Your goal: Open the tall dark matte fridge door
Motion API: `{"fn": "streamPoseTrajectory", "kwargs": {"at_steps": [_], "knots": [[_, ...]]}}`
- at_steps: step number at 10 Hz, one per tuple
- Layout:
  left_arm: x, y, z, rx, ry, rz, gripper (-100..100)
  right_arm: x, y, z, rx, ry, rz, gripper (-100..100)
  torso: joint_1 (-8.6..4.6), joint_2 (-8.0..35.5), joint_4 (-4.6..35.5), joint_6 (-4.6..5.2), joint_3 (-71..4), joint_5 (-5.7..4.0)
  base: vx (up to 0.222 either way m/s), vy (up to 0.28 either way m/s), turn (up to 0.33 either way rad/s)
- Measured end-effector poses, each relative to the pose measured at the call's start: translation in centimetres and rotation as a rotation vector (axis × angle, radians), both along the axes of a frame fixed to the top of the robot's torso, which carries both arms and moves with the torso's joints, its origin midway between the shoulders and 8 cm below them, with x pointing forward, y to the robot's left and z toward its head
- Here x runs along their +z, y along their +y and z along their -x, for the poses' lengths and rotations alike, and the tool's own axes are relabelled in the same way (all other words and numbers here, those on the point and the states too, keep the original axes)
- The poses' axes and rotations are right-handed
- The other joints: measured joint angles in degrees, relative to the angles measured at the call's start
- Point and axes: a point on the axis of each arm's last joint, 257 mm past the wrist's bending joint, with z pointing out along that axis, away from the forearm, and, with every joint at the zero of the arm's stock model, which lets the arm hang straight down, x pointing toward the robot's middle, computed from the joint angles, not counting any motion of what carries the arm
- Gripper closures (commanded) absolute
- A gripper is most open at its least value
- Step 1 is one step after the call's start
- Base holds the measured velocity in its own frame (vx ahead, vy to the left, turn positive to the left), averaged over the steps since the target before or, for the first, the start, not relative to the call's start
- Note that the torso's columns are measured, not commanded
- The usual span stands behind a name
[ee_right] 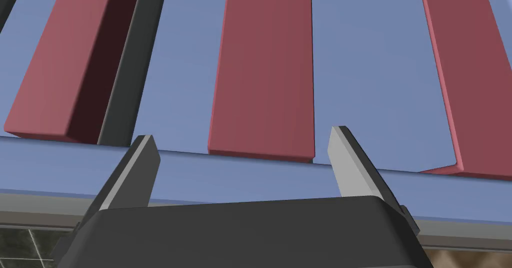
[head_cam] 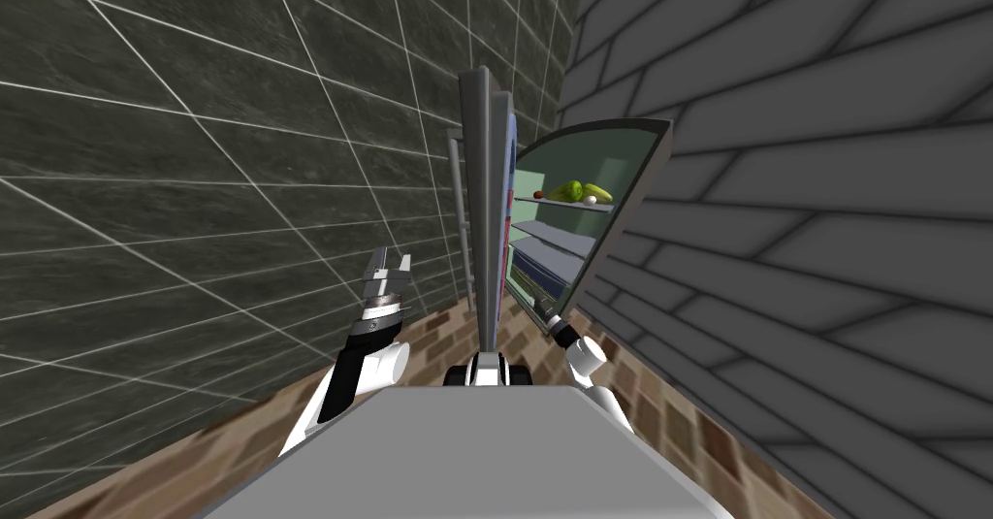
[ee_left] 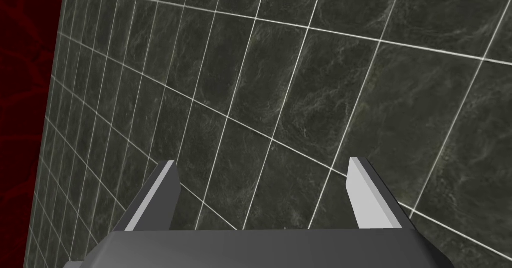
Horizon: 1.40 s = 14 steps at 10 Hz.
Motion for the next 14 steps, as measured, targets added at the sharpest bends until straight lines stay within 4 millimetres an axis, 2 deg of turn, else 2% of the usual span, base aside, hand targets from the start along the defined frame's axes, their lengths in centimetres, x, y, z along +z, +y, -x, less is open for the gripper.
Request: {"fn": "streamPoseTrajectory", "kwargs": {"at_steps": [3,4,6,8,10,14], "knots": [[0.0,0.0,0.0,0.0,0.0,0.0,0,4.8,-1.0,-1.9,-0.034,-0.082,-0.022,-100,0.14,0.01,0.0,0.0,0.0,0.04,0.022,0.128,-0.054],[0.0,0.0,0.0,0.0,0.0,0.0,0,7.1,-1.3,-2.3,-0.048,-0.115,-0.04,-100,0.13,0.01,0.0,0.01,0.0,0.04,0.022,0.136,-0.045],[0.0,0.0,0.0,0.0,0.0,0.0,0,9.8,-2.2,-3.2,-0.077,-0.168,-0.089,-100,0.03,-0.07,-0.02,0.0,-0.04,0.01,0.032,0.133,-0.035],[0.0,0.0,0.0,0.0,0.0,0.0,0,12.6,-1.8,-3.4,-0.098,-0.22,-0.136,-100,0.04,0.07,0.02,0.01,0.04,0.01,0.021,0.134,-0.058],[0.0,0.0,0.0,0.0,0.0,0.0,0,16.0,-2.3,-4.0,-0.12,-0.275,-0.186,-100,-0.02,0.02,0.0,0.0,0.01,0.0,0.015,0.121,-0.039],[0.0,0.0,0.0,0.0,0.0,0.0,0,22.0,-3.6,-4.0,-0.15,-0.379,-0.256,-100,0.07,0.04,0.01,0.01,0.02,0.02,0.016,0.132,-0.047]]}}
